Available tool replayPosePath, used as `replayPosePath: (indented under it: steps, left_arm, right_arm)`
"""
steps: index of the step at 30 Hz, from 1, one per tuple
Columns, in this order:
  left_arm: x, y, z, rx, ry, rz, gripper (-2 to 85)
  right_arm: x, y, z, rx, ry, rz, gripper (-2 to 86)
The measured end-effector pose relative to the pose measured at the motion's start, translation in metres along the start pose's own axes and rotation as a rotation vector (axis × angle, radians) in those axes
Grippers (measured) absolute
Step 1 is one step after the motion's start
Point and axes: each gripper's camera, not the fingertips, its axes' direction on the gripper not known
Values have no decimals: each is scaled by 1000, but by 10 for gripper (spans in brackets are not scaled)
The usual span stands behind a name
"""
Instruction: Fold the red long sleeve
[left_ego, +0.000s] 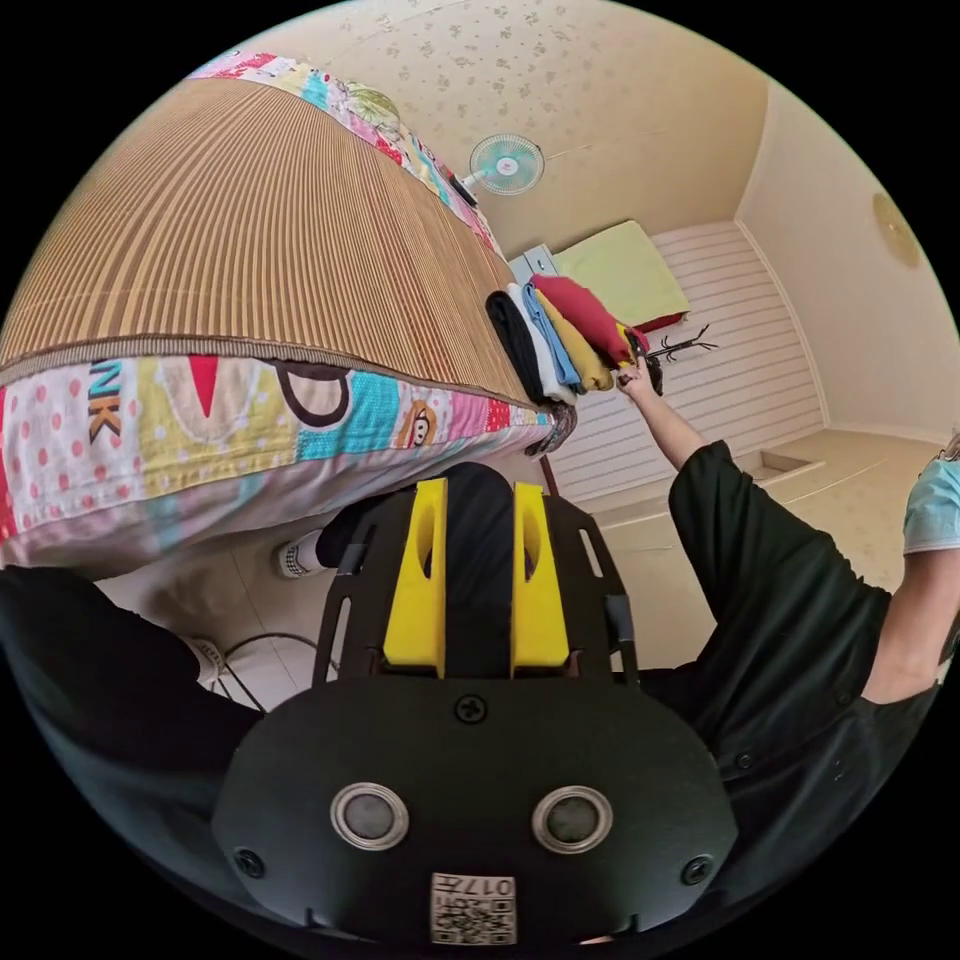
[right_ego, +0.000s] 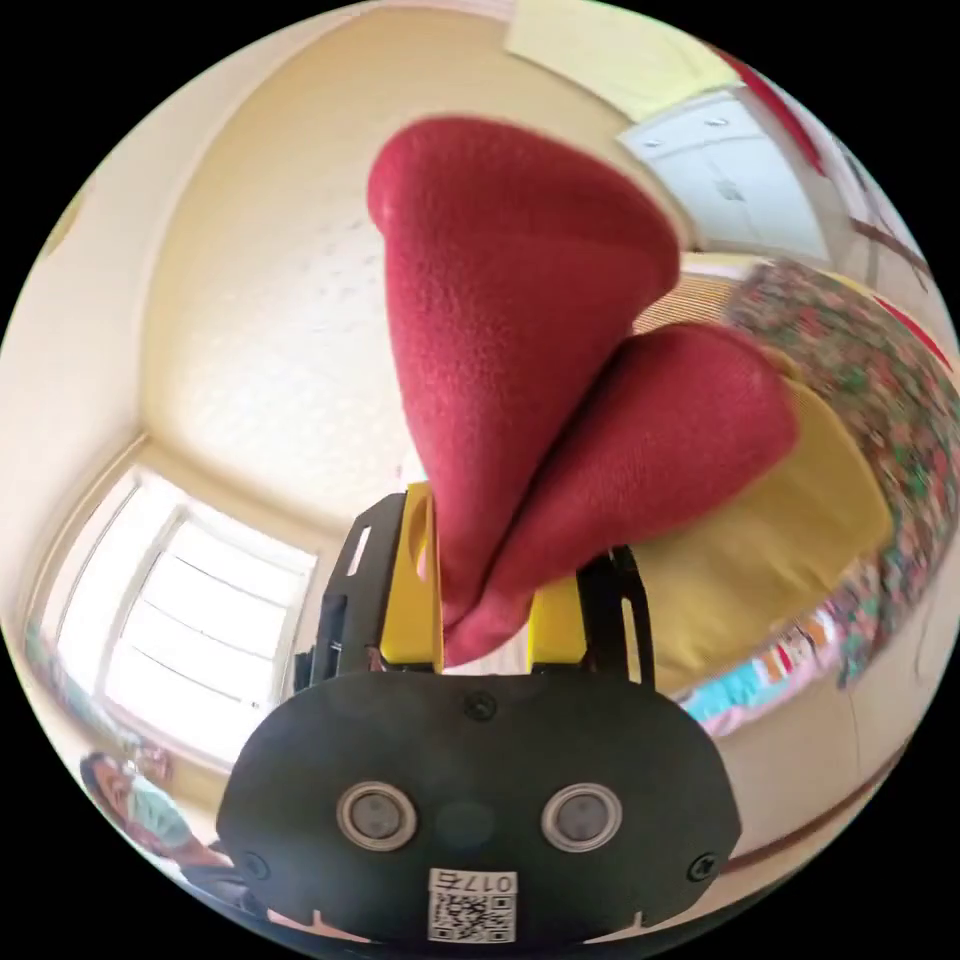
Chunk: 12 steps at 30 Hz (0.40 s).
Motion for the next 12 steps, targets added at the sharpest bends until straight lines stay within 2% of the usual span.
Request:
replayPosePath:
  steps: [3, 5, 10, 12]
  left_arm:
    - [-4, -4, -2, 8, -30, -14, 101]
    - [-11, -6, 3, 2, -29, -41, 101]
    - [-9, -12, 13, 17, -51, -55, 102]
    - [-1, -14, 6, 50, -87, -42, 102]
  right_arm:
    - [33, 37, -26, 117, -159, -11, 93]
    - [38, 53, -28, 92, -175, -18, 85]
    - [18, 100, -28, 33, -77, -81, 53]
    - [-1, 133, -22, -13, 32, -159, 56]
